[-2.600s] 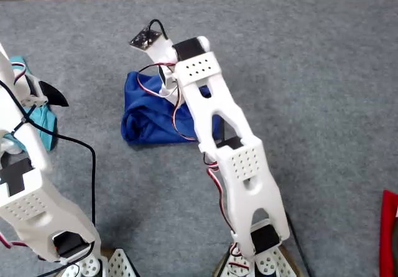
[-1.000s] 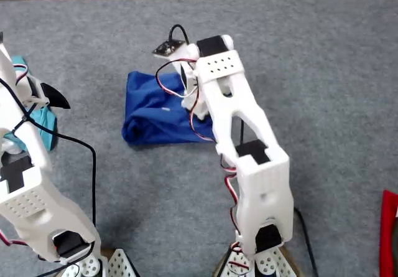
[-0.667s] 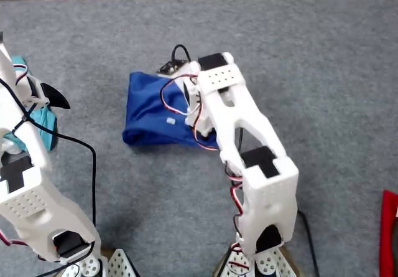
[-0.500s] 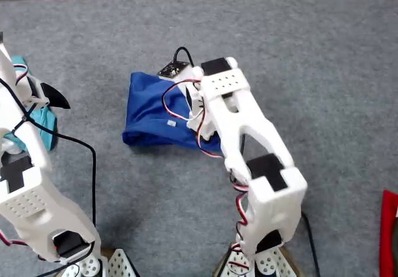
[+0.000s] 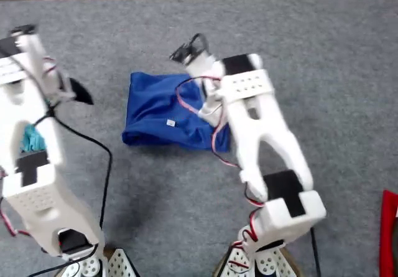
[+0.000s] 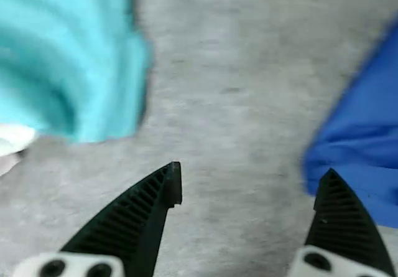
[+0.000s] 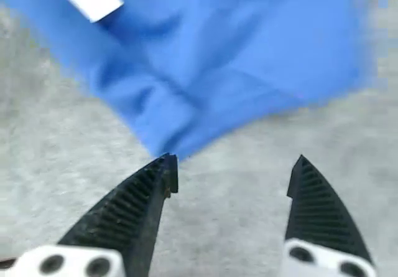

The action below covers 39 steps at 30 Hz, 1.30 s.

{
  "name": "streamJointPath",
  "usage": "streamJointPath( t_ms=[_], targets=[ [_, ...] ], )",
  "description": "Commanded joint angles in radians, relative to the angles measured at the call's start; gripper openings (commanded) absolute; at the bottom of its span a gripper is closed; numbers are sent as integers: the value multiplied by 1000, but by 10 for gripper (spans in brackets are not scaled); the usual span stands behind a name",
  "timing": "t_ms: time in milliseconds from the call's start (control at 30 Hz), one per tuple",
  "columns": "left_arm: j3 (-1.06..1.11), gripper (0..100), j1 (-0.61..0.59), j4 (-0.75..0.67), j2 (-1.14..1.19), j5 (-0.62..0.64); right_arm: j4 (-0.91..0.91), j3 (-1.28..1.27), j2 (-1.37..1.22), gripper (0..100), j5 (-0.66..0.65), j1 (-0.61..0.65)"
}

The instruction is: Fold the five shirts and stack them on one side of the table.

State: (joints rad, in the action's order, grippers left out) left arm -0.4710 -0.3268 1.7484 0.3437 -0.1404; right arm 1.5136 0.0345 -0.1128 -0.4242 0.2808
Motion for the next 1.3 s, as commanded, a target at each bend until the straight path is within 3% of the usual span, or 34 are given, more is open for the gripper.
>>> streamJointPath(
  t_ms=[0,133,333,700,1000,1267],
  targets=[
    [-109,343,166,-11,5,57,-5,128,38,260,-15,-93],
    [-222,345,298,-94,91,120,-8,265,-101,235,5,-176],
    [-381,346,358,-147,328,137,21,461,-280,235,20,-219],
    [-746,340,324,-138,682,140,107,797,-481,235,63,-182],
    [-873,143,282,-146,756,135,187,984,-610,235,63,-185],
    [-878,98,265,-147,763,135,212,1041,-644,235,63,-185]
  ],
)
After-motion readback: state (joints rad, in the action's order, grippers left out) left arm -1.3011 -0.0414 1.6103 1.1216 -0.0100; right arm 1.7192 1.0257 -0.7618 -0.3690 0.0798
